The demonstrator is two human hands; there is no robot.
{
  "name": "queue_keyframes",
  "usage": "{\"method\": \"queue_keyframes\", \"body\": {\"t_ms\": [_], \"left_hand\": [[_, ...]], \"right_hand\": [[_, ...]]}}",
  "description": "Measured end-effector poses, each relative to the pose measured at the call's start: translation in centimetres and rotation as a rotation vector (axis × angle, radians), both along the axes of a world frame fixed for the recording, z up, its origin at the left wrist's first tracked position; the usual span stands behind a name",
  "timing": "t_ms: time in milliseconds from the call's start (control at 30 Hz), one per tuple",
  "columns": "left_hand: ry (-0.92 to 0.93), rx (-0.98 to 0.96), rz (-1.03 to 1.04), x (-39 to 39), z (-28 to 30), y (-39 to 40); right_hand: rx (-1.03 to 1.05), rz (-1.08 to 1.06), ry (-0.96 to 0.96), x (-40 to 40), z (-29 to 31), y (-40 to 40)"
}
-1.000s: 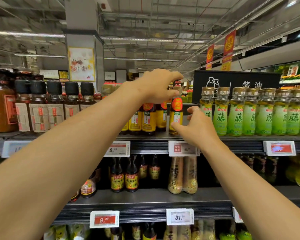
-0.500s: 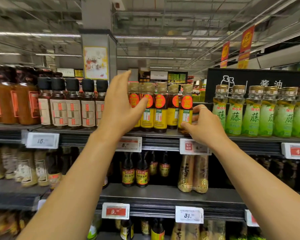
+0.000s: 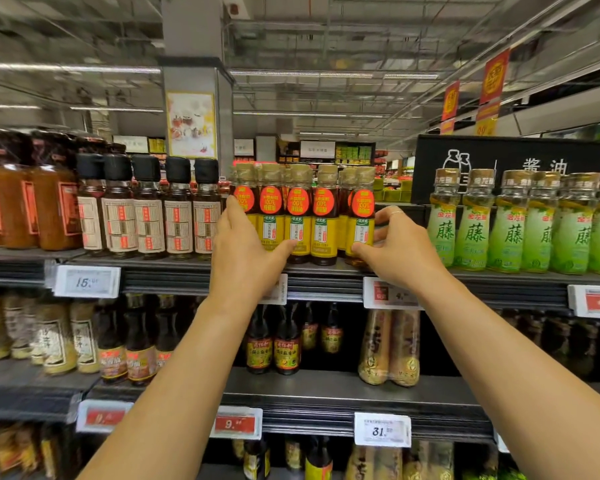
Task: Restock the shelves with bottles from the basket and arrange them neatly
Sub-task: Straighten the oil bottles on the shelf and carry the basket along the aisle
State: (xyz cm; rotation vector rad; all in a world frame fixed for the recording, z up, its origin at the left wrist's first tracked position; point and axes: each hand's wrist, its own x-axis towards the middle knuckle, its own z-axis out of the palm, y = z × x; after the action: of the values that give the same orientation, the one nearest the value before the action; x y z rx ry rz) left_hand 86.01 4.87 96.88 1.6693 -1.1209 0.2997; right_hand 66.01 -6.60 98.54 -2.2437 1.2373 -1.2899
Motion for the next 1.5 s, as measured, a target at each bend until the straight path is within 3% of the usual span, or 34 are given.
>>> {"method": "queue_keyframes", "body": {"t_ms": [967,1300,1500], "left_hand": [[-0.045,0.116,0.083,0.8,0.7,-0.6],[0.097,0.218,-0.052,2.3,2.1,-0.5],[0.068,0.185,-0.038,2.1,1.8,-0.3]], "right_hand": [[-0.041,-0.017,-0.026,2.6,0.1,1.9],[-0.082,0.012,-0.081,2.2,-0.6,1.3],[-0.092,0.026,-0.086,2.2,-0.8,1.1]]}}
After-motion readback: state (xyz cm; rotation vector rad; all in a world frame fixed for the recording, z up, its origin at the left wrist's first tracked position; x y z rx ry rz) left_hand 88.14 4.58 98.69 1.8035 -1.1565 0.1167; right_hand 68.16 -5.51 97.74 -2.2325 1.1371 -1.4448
